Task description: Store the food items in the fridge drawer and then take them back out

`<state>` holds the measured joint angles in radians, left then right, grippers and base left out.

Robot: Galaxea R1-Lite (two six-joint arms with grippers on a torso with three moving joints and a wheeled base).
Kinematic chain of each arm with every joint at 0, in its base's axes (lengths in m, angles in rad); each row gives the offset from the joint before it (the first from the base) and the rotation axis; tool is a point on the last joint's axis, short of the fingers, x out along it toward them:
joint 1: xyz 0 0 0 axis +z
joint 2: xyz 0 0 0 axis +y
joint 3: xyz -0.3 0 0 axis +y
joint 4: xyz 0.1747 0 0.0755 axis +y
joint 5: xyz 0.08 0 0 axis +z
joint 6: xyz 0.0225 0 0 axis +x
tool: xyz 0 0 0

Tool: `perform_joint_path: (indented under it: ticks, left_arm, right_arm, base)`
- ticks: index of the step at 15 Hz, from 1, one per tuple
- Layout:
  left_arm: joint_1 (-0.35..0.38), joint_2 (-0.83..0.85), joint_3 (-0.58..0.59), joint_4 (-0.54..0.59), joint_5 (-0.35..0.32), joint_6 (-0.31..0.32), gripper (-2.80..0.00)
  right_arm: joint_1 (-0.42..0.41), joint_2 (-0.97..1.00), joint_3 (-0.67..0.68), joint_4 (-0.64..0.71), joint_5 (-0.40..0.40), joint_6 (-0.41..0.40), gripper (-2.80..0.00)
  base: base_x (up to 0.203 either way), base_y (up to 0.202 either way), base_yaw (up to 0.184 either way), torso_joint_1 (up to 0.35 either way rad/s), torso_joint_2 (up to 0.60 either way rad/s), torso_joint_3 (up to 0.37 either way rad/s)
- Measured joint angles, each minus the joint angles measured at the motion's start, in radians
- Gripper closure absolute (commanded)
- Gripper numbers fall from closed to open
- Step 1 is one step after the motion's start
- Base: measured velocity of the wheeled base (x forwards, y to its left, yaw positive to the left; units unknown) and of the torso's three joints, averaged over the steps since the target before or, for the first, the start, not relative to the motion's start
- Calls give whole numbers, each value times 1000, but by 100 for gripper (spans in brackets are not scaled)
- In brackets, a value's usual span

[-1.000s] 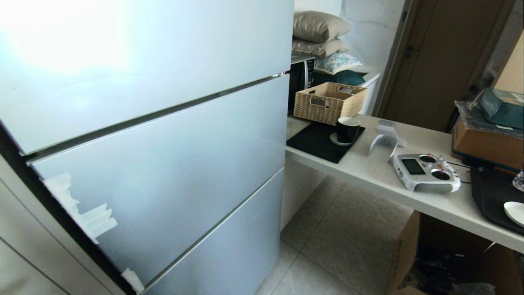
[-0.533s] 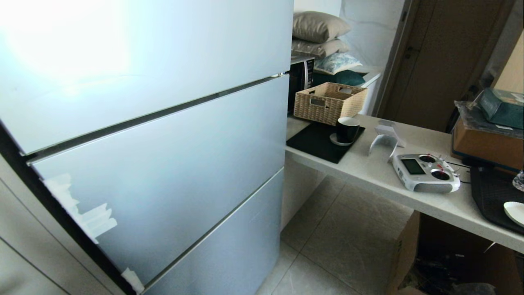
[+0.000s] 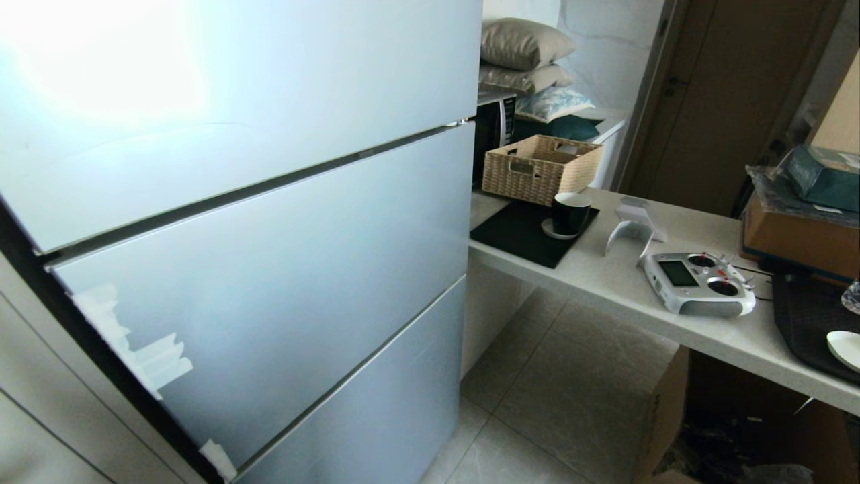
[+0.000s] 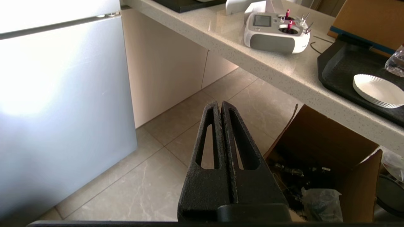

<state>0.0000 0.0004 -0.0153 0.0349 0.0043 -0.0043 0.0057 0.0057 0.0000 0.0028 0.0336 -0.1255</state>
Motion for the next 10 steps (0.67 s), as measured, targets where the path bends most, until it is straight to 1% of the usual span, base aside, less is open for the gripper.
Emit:
perform_joint_path:
  ticks: [7, 10]
  left_arm:
    - [0, 0, 0, 0, 0, 0, 0]
    - [0, 0, 0, 0, 0, 0, 0]
  right_arm:
    - [0, -7, 0, 2, 2, 0, 0]
    - [0, -8, 0, 1, -1, 61, 0]
  base:
    - [0, 0, 0, 0, 0, 0]
    - [0, 0, 0, 0, 0, 0]
